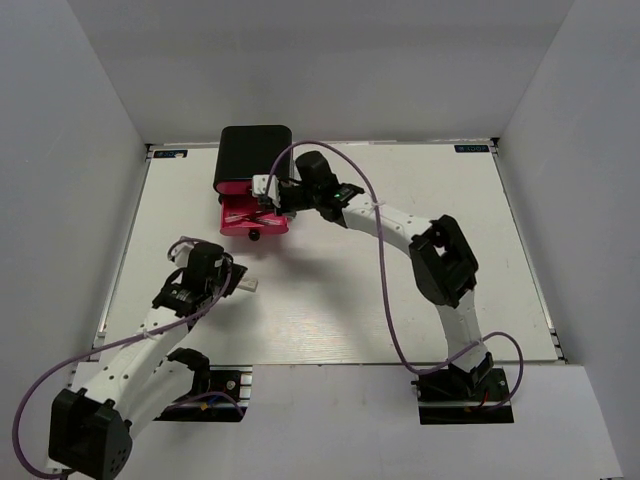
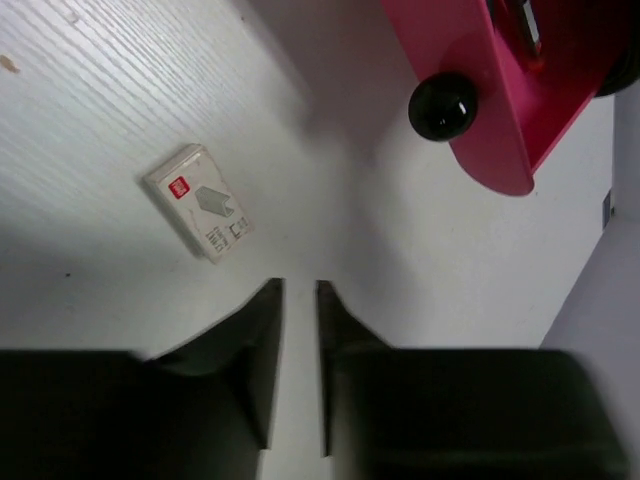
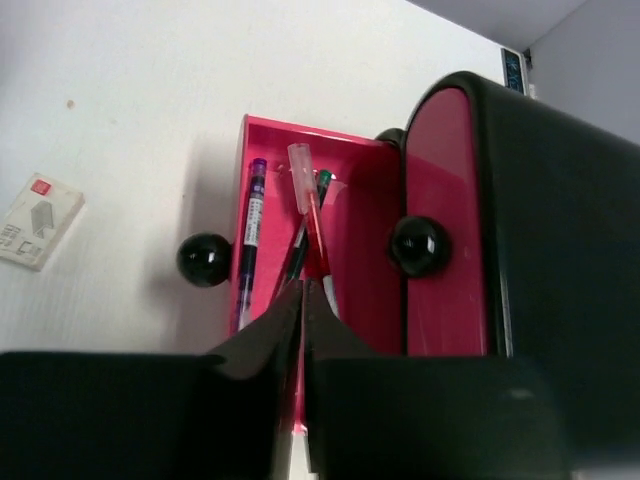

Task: Sort the stationery into containers
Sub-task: Close the drawer in the storage box.

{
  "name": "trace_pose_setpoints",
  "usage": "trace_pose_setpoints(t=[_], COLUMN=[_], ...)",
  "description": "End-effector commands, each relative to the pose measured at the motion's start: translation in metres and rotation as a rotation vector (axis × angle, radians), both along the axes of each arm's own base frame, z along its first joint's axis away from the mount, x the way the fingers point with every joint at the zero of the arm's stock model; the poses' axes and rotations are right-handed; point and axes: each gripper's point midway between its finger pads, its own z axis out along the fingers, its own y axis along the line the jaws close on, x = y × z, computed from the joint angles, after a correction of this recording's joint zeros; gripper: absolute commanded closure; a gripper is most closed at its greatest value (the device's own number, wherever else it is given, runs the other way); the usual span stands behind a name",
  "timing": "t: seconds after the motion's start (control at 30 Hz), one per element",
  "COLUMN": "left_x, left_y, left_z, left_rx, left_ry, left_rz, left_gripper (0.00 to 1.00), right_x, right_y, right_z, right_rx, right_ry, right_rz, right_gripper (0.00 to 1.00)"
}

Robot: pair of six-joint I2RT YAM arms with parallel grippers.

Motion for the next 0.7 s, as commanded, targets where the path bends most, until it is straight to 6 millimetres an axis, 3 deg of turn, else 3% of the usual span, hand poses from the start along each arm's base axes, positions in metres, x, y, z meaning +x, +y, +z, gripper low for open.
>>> trace_pose_setpoints(t=[0.0, 0.07, 0.1, 0.17, 0.23, 0.33, 0.37, 0.43, 0.47, 0.5, 0.57, 0.67], left_x=[0.018, 0.027, 0.036, 0.044, 0.054, 0.064, 0.064, 0.071, 0.073, 0.076, 0.077, 0.087], left_y=[-0.008, -0.009, -0.012, -0.015, -0.017, -0.017, -0.017, -0.016, -0.015, -0.016, -0.012, -0.013], left_z=[0.003, -0.007, -0.001, -0.015, -0.014, -0.023, -0.027, -0.027, -0.029, -0.030, -0.039, -0.036], left_rx=[-0.031, -0.024, -0.035, -0.018, -0.012, 0.004, 0.009, -0.013, -0.004, -0.015, -0.019, -0.022], left_ry=[-0.065, -0.048, -0.059, -0.008, 0.011, 0.057, 0.070, 0.062, 0.062, 0.059, 0.085, 0.081], left_rz=[-0.015, -0.006, 0.000, 0.001, 0.014, 0.044, 0.044, 0.070, 0.078, 0.086, 0.123, 0.137], left_gripper=[0.76, 0.82, 0.83, 0.84, 0.84, 0.86, 0.86, 0.86, 0.86, 0.86, 0.83, 0.80], right_x=[-0.008, -0.014, -0.012, -0.014, -0.016, -0.017, -0.020, -0.018, -0.022, -0.022, -0.023, -0.024], right_y=[-0.025, -0.043, -0.053, -0.081, -0.105, -0.141, -0.149, -0.174, -0.180, -0.190, -0.204, -0.218], right_z=[0.084, 0.105, 0.093, 0.094, 0.098, 0.087, 0.073, 0.075, 0.065, 0.071, 0.057, 0.052], right_rx=[0.148, 0.187, 0.173, 0.175, 0.178, 0.157, 0.137, 0.142, 0.127, 0.139, 0.124, 0.127], right_ry=[-0.020, -0.009, 0.032, 0.059, 0.071, 0.080, 0.105, 0.105, 0.123, 0.111, 0.140, 0.167], right_rz=[-0.039, -0.071, -0.104, -0.162, -0.213, -0.291, -0.308, -0.364, -0.373, -0.394, -0.428, -0.467], right_gripper=[1.00, 1.00, 1.00, 1.00, 1.00, 1.00, 1.00, 1.00, 1.00, 1.00, 1.00, 1.00])
